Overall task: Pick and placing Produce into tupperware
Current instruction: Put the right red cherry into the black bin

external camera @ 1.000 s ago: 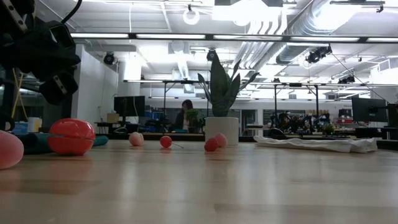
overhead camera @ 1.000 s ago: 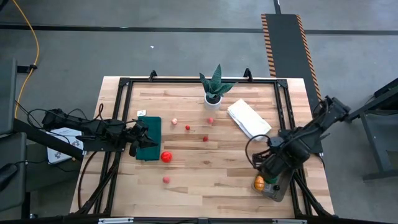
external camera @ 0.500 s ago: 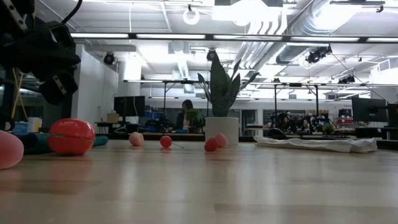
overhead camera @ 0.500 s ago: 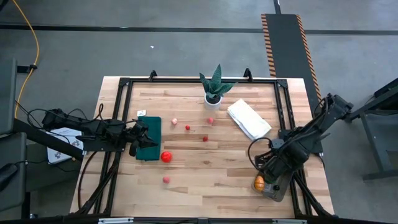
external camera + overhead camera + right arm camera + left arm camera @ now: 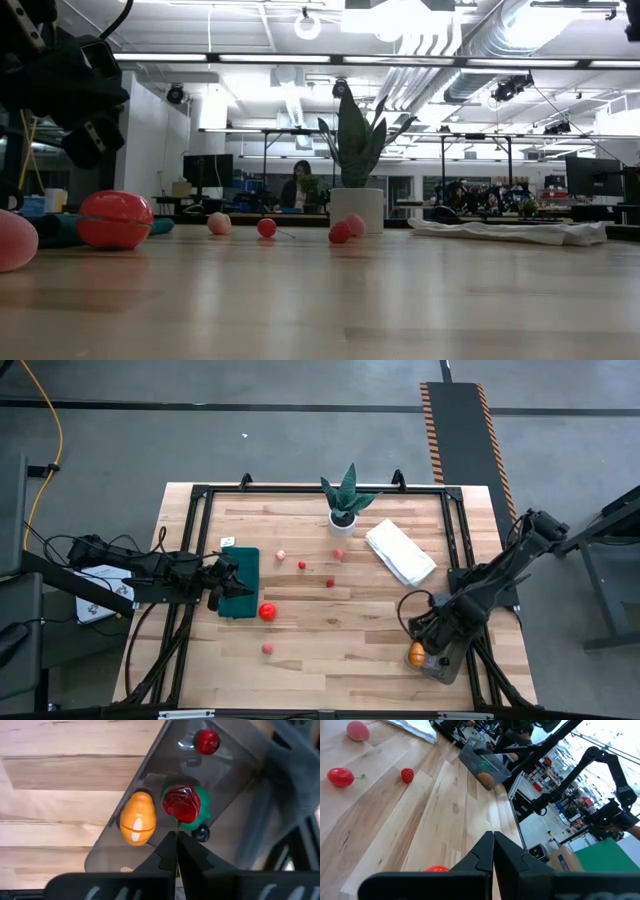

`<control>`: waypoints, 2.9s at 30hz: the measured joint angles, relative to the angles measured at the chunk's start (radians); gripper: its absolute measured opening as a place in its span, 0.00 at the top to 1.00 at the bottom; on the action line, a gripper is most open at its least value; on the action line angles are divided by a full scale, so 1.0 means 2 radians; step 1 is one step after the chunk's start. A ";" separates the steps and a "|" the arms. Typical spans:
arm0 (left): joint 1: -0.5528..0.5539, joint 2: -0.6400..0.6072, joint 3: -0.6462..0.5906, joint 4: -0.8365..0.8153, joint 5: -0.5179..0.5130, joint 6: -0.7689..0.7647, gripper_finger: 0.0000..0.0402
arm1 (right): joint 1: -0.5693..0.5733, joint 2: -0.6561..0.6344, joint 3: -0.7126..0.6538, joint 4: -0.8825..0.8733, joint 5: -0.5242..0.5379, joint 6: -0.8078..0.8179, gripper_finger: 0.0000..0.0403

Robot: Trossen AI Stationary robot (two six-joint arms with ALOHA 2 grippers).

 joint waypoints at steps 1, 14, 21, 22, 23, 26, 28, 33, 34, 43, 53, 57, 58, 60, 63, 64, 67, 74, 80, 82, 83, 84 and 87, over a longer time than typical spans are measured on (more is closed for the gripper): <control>0.000 0.000 0.000 0.000 0.000 0.000 1.00 | 0.002 0.000 -0.008 0.010 0.000 0.003 1.00; 0.000 0.000 0.000 0.000 0.000 0.000 1.00 | 0.010 0.001 -0.028 0.006 0.004 0.004 1.00; 0.000 0.000 0.000 0.000 0.000 0.000 1.00 | 0.010 0.001 -0.028 -0.001 0.006 0.002 1.00; 0.000 0.000 0.000 0.000 0.000 0.000 1.00 | 0.010 0.001 -0.028 -0.001 0.006 0.002 1.00; 0.000 0.000 0.000 0.000 0.000 0.001 1.00 | 0.010 0.001 -0.028 -0.001 0.007 0.002 1.00; 0.000 0.000 0.000 0.000 0.000 0.004 1.00 | 0.010 0.000 -0.034 0.008 0.007 0.002 1.00; 0.000 0.000 0.000 0.000 0.000 0.004 1.00 | 0.008 -0.001 -0.044 0.021 0.007 0.004 1.00; 0.000 0.000 0.000 0.000 0.000 0.004 1.00 | 0.004 -0.001 -0.056 0.029 0.008 0.004 1.00; 0.000 0.000 0.000 0.000 0.000 0.004 1.00 | 0.004 -0.001 -0.060 0.032 0.008 0.004 1.00; 0.000 0.000 0.000 0.001 0.003 0.004 1.00 | 0.004 -0.003 -0.100 0.113 0.004 0.004 1.00; 0.000 0.000 0.000 0.001 0.003 0.001 1.00 | 0.005 -0.003 -0.102 0.110 0.003 0.004 1.00; 0.000 0.000 0.000 0.001 0.003 0.001 1.00 | 0.004 -0.003 -0.102 0.100 0.003 0.004 1.00; 0.000 0.000 0.000 0.001 0.003 0.001 1.00 | 0.004 -0.003 -0.102 0.099 0.003 0.004 1.00; 0.000 0.000 0.000 0.001 0.003 0.001 1.00 | 0.004 -0.003 -0.102 0.098 0.003 0.003 1.00; 0.000 0.000 0.000 0.001 0.003 0.001 1.00 | 0.004 -0.003 -0.102 0.098 0.002 -0.005 1.00; 0.000 0.000 0.000 0.001 0.003 0.001 1.00 | 0.004 -0.003 -0.102 0.098 0.002 -0.005 1.00; 0.000 0.000 0.000 0.001 0.003 0.001 1.00 | 0.004 -0.003 -0.102 0.098 0.002 -0.008 1.00; 0.000 0.000 0.000 0.001 0.002 0.001 1.00 | 0.004 -0.003 -0.102 0.103 0.000 -0.002 1.00; 0.000 0.000 0.000 0.001 0.001 0.003 1.00 | 0.005 -0.003 -0.102 0.104 -0.001 0.012 1.00; 0.000 0.000 0.000 0.001 0.001 0.004 1.00 | 0.004 -0.003 -0.102 0.105 -0.001 0.012 1.00; 0.000 0.000 0.000 0.001 0.001 0.004 1.00 | 0.004 -0.003 -0.102 0.107 -0.001 0.012 1.00; 0.000 0.000 0.000 0.001 0.001 0.004 1.00 | 0.004 -0.003 -0.102 0.110 -0.001 0.012 1.00; 0.000 0.000 0.000 0.001 0.001 0.004 1.00 | 0.004 -0.003 -0.102 0.116 -0.001 0.004 1.00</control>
